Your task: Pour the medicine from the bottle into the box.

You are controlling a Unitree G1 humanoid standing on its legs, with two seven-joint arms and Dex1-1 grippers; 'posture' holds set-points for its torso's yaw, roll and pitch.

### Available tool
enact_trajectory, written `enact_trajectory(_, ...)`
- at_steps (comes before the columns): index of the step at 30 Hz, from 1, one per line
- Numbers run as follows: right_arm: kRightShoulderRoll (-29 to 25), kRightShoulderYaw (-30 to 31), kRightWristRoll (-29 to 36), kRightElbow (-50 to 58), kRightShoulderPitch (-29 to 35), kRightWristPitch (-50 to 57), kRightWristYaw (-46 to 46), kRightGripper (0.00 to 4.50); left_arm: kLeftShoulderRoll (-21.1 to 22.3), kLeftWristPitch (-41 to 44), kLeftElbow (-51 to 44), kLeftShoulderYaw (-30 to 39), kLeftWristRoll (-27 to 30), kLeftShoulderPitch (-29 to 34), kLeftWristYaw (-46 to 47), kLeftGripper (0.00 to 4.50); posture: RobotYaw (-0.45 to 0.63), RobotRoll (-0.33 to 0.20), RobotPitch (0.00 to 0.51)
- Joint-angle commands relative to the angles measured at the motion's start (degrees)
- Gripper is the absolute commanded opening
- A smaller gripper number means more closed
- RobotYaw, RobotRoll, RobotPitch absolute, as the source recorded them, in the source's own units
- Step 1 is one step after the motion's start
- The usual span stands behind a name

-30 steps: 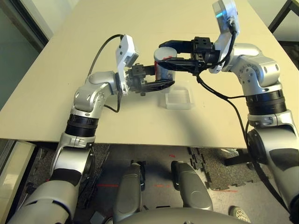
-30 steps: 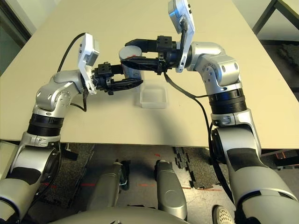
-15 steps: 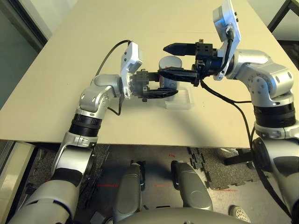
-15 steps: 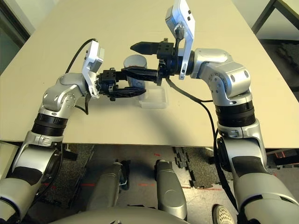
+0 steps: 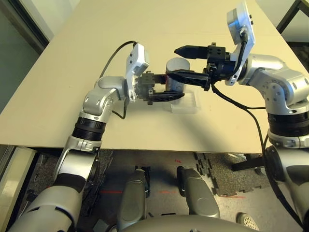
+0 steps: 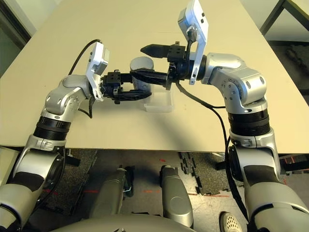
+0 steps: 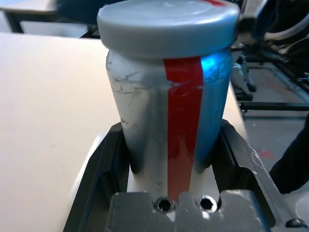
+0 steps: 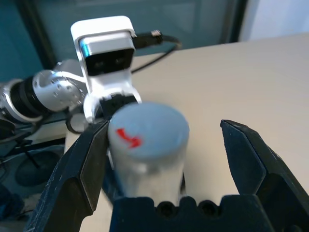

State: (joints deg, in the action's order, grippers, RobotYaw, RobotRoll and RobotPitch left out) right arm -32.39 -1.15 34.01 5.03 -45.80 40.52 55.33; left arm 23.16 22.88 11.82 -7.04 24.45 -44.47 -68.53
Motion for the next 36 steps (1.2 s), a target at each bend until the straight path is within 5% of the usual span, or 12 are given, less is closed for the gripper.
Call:
enact_trajectory(1,-2.86,-3.85,-0.87,-0.68,2.12,0.8,-3.22,4.5,0.94,-1.05,-1.27,0.55,0.37,0.19,-1.53,2.59,-0.14,0.0,0.187)
enact_trajectory(15,-1.95,-1.71,3.8,8.82,2.4,7.75,-5.02,4.5,0.19,-4.69,4.9,0.4,-1.28,-2.49,-2.09,2.59,-0.16,0.0,0.186)
enact_trajectory(36,2.48,3.66,-2.17,2.56,-3.39,2.59,-5.63,4.5,-1.79,-5.28,4.06,-0.94,-1.65,-1.54,-2.29,2.59,-0.15,0.0,0.188)
